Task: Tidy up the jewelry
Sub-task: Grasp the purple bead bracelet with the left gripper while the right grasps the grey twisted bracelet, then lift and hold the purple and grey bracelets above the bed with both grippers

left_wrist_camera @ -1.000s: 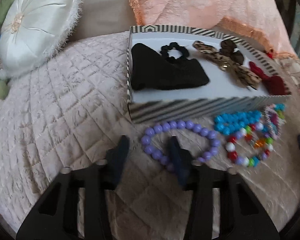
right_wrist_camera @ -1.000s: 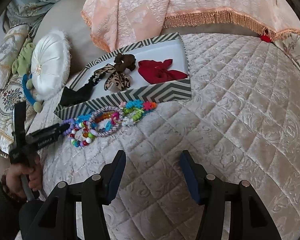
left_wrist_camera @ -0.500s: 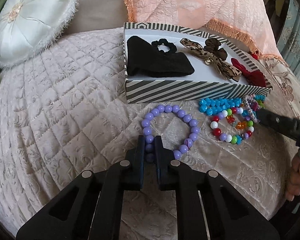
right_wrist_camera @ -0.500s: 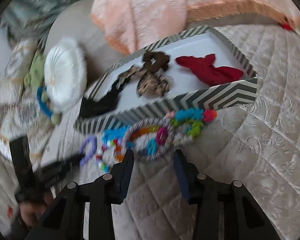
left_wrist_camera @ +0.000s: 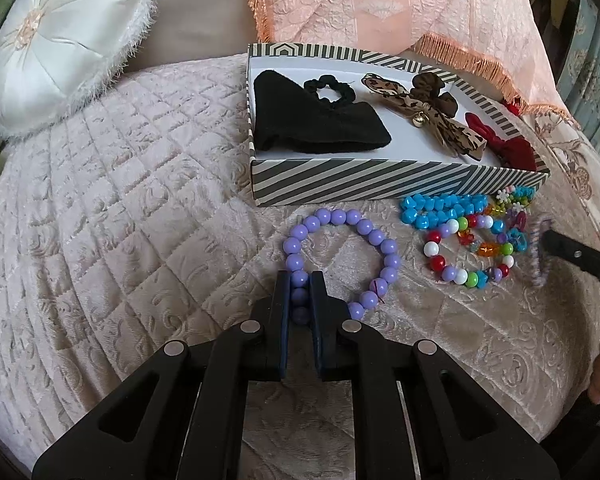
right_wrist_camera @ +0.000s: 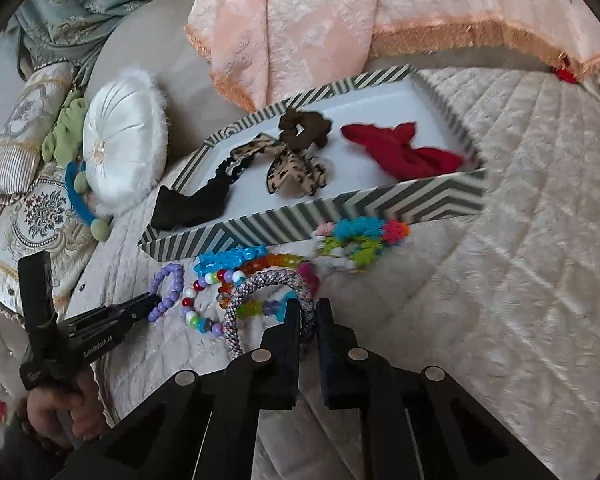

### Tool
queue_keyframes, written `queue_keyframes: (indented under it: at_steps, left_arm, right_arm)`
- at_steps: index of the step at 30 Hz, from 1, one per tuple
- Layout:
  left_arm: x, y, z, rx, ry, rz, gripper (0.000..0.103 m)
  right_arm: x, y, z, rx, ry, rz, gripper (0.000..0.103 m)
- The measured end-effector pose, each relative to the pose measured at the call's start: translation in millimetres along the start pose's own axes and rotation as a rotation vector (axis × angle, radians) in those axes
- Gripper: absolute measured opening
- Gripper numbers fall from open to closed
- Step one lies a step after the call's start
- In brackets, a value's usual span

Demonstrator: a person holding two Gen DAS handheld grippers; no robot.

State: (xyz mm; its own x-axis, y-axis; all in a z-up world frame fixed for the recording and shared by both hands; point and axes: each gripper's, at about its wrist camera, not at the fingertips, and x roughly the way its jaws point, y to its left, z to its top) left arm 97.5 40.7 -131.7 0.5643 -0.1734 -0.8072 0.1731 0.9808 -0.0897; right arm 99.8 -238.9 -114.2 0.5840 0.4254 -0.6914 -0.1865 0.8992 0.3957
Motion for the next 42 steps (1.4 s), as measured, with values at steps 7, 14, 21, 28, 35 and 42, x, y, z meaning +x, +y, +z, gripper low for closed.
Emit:
queue_keyframes:
  at_steps: [7,14,21,28,35,42]
  left_arm:
    - [-25.9,3.8,-1.6,-0.014,-0.035,-0.018,0.008]
    - [-64.4,-3.5,-2.7,-0.025,-0.086,-0.034,0.008]
    - [-90.0,-29.6,2.2,-0.099,-0.102,-0.033,0.008]
    - [-94.4,-60.7,-5.6,-0.148,-0.157,-0.004,0.008]
    - [-93.6,-62.0,-11.5,-0.167,-0.191,-0.034,0.008]
    - [-92.6,-68.6,-13.1,-0.143,-0.190,-0.017,0.008]
  right_arm:
    - [-28.9,-15.9,-1.0,0.012,-0.031,-0.018,0.007]
    - [-41.8,-2.1,-0.7,-0.057,-0.057,-0.079,0.007]
    - [-46.2,9.7,-0.5,-0.111,-0.071,-0.125,0.007]
    - [-54.8,10.8,-0.5,-0.127,-0.097,-0.141,0.007]
    - [-59.0,8.2,0.4,-0.128,-0.106,-0.146,0.007]
    - [-53.2,15.9,-0.9,-0.168,-0.096,-0.172,0.007]
